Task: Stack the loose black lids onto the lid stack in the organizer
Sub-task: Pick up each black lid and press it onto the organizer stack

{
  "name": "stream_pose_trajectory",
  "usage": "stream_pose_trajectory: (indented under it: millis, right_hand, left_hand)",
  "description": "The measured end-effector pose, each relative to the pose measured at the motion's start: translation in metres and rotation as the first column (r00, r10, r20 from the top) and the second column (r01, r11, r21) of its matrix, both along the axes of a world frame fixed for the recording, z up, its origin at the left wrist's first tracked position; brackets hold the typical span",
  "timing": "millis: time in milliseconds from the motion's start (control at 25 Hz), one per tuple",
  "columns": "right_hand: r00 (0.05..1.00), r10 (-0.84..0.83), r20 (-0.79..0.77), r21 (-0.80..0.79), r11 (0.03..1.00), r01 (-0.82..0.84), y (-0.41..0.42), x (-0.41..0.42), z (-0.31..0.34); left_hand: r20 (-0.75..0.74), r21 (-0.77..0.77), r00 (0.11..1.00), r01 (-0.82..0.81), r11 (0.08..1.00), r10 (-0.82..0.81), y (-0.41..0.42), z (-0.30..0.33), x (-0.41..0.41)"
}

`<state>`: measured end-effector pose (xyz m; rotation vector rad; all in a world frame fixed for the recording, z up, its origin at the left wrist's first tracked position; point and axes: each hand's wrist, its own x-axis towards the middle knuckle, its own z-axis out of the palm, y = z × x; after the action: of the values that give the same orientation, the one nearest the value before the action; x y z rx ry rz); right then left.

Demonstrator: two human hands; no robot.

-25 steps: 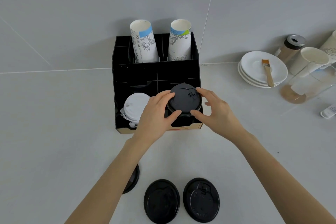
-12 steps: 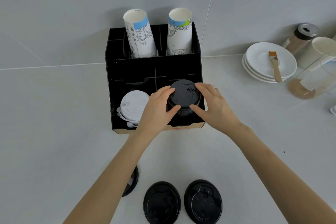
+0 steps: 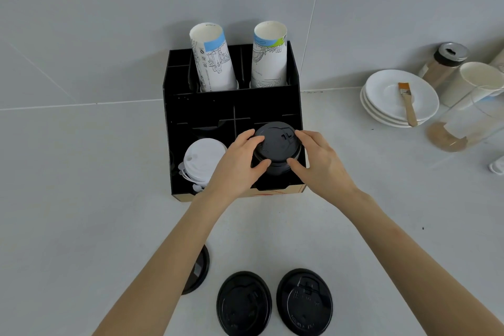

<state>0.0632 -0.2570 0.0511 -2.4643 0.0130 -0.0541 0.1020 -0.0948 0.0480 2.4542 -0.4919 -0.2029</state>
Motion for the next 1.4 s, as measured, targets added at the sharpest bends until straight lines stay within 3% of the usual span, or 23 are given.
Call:
stream_pose_trajectory:
  millis: [320, 520, 1080, 1400]
  right_hand:
    - [1.0, 0.017, -0.016, 0.006, 1.0, -0.017, -0.004, -0.033, 0.005]
    - [0.994, 0.064, -0.088, 0.018, 0.998, -0.063, -0.008, -0.081, -0.008]
    - [0.927, 0.197, -0.318, 0.084, 0.98, -0.18, -0.013, -0.178, -0.047]
    - [0.89, 0.286, -0.356, 0.091, 0.958, -0.272, -0.009, -0.197, -0.063]
  left_hand:
    - [0.015, -0.073, 1.0, 0.024, 0.997, -0.023, 0.016, 0.007, -0.03]
    - [-0.03, -0.053, 0.991, 0.127, 0.99, -0.129, 0.021, -0.004, -0.07]
    - [-0.29, 0.068, 0.917, 0.307, 0.949, -0.275, 0.028, -0.053, -0.163]
    - [-0.282, 0.211, 0.892, 0.418, 0.884, -0.354, 0.024, -0.066, -0.177]
